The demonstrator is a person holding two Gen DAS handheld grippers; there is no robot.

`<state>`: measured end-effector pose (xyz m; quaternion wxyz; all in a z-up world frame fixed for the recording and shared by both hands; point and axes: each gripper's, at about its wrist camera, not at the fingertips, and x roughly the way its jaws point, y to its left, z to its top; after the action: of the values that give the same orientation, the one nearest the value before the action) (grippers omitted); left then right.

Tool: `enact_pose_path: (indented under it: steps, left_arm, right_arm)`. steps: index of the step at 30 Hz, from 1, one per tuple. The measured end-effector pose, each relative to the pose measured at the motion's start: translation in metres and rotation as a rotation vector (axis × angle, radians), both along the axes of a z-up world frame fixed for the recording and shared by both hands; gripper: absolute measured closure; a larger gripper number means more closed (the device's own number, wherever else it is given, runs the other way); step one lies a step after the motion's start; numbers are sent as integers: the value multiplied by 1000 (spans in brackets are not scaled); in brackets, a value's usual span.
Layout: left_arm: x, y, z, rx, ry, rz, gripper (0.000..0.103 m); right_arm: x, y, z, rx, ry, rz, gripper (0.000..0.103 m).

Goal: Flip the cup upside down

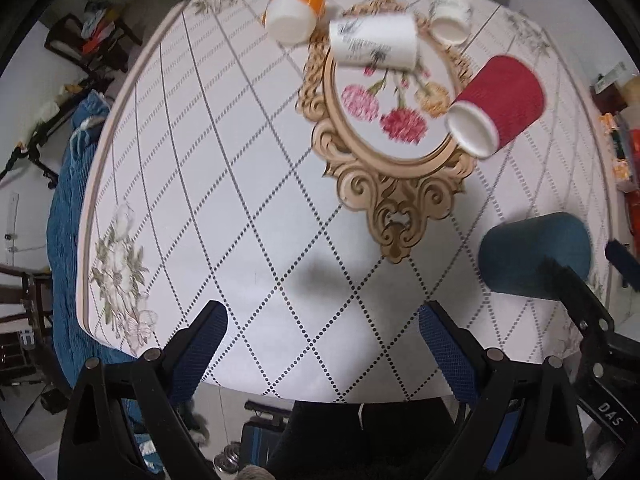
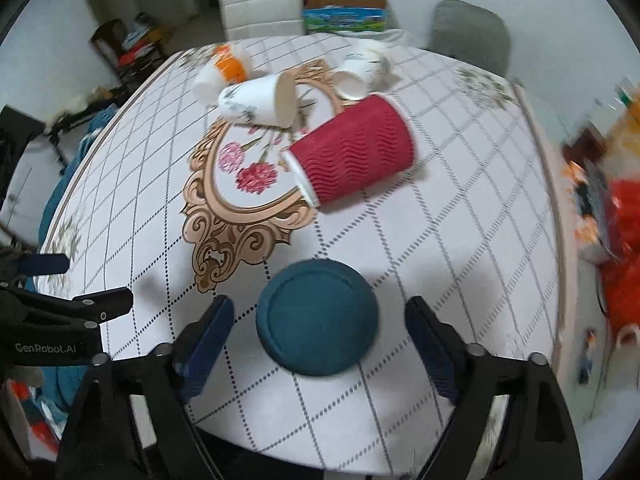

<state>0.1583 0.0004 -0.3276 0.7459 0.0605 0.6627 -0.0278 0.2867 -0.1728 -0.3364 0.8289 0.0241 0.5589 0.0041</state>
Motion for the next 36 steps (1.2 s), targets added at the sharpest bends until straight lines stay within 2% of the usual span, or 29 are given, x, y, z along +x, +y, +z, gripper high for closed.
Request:
enact_pose_path:
  steps: [8,13,24,29,36]
  left_arm:
    - [-19,-14,63,-50,-138,-82,3]
    - [-41,-21,99,-64,-213,-113,4]
    - [-103,-12,167,-106,-329,-77,4]
    - [-144,-6,207,-104,-414,-57,4]
    - [-191,6,246,-114,-481,-50,3]
  right_arm:
    - [-53,-23,67,-65,-71,-209,7]
    - [-80,-29,103,-92,-108,-254,6]
    - [-143,-27,183,-89,-205,-232,6]
    - [-185,-21,229,-94,-271,-202,4]
    - [-243,-7,277,-87,-325,-178,3]
